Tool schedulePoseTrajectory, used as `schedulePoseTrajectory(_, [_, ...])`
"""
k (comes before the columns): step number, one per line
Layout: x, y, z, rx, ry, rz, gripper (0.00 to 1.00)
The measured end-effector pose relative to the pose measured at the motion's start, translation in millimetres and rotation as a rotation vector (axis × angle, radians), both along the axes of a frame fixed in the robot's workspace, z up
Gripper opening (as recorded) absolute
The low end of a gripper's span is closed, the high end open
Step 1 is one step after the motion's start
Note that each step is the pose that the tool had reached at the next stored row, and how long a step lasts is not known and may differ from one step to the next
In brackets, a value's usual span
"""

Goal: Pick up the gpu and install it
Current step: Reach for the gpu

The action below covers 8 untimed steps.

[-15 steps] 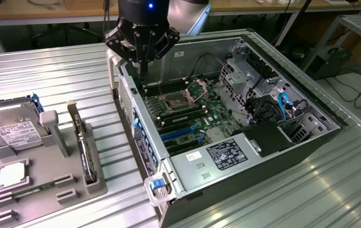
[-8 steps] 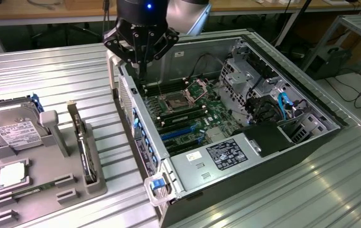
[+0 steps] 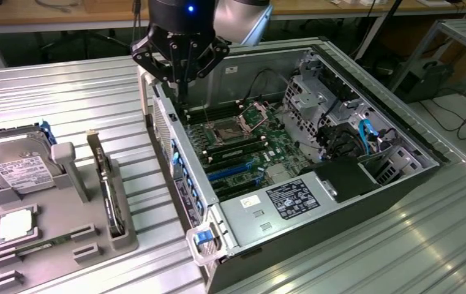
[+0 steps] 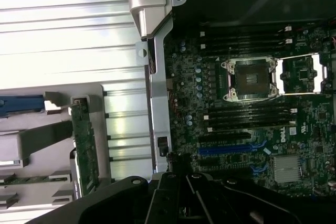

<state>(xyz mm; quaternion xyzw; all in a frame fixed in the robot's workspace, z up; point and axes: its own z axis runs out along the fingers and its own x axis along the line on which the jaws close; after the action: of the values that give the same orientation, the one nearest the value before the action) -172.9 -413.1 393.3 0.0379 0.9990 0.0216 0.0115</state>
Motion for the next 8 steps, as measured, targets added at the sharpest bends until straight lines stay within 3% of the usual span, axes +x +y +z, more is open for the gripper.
schedulePoseTrajectory(8, [-2.3, -1.5, -0.1, 0.0001, 0.0005, 0.0, 0.11])
